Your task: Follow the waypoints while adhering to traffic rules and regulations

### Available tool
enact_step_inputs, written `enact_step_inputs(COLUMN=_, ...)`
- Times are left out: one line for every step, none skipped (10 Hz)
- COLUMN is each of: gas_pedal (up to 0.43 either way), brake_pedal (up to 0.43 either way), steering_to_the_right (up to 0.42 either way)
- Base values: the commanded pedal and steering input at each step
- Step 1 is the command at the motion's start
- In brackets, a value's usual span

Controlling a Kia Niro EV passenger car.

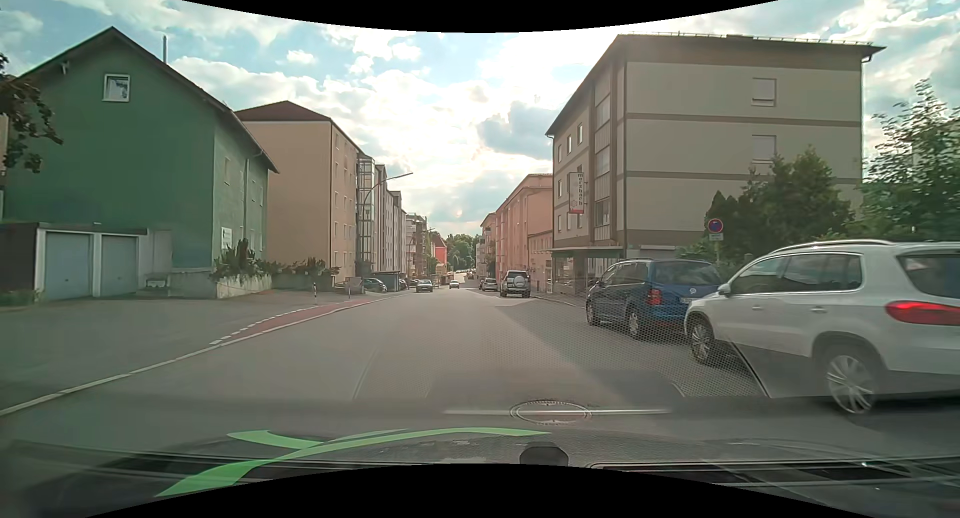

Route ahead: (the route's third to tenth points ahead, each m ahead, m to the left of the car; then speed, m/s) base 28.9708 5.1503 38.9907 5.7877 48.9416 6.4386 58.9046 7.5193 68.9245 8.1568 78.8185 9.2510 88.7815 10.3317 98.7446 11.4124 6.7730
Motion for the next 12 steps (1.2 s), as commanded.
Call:
enact_step_inputs(gas_pedal=0.087, brake_pedal=0.0, steering_to_the_right=-0.036)
enact_step_inputs(gas_pedal=0.087, brake_pedal=0.0, steering_to_the_right=-0.031)
enact_step_inputs(gas_pedal=0.087, brake_pedal=0.0, steering_to_the_right=-0.027)
enact_step_inputs(gas_pedal=0.087, brake_pedal=0.0, steering_to_the_right=-0.024)
enact_step_inputs(gas_pedal=0.087, brake_pedal=0.0, steering_to_the_right=-0.024)
enact_step_inputs(gas_pedal=0.087, brake_pedal=0.0, steering_to_the_right=-0.024)
enact_step_inputs(gas_pedal=0.087, brake_pedal=0.0, steering_to_the_right=-0.023)
enact_step_inputs(gas_pedal=0.087, brake_pedal=0.0, steering_to_the_right=-0.022)
enact_step_inputs(gas_pedal=0.087, brake_pedal=0.0, steering_to_the_right=-0.022)
enact_step_inputs(gas_pedal=0.087, brake_pedal=0.0, steering_to_the_right=-0.024)
enact_step_inputs(gas_pedal=0.079, brake_pedal=0.0, steering_to_the_right=-0.027)
enact_step_inputs(gas_pedal=0.079, brake_pedal=0.0, steering_to_the_right=-0.027)
